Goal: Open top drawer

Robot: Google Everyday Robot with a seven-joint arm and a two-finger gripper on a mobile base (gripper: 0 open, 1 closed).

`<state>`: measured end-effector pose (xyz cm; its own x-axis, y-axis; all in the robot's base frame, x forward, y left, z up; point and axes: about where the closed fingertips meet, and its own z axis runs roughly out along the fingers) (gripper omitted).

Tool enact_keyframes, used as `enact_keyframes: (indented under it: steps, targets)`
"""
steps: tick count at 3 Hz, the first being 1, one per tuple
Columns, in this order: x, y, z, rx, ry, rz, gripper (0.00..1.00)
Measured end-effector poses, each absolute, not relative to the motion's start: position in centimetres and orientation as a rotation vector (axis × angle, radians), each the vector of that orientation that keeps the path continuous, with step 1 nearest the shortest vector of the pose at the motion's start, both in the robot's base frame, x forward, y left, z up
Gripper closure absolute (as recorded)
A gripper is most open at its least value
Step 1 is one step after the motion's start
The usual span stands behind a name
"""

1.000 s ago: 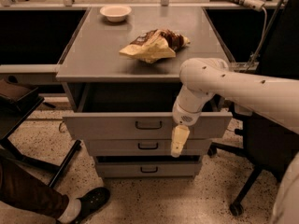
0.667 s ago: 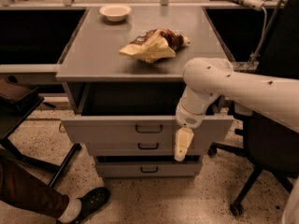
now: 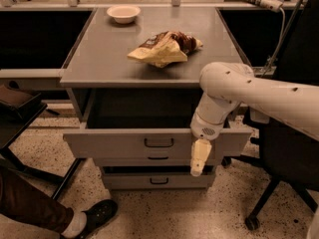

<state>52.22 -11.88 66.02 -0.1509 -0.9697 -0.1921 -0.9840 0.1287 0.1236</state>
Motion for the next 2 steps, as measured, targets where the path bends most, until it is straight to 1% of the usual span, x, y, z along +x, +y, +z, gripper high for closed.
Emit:
enact_keyframes:
  steps: [1,2]
  targets:
    - [51.21,-11.50,65.78,-2.034,2.326,0.390,0.00]
    - [51.02,-11.47,66.10,-2.036,2.329,0.397,0.00]
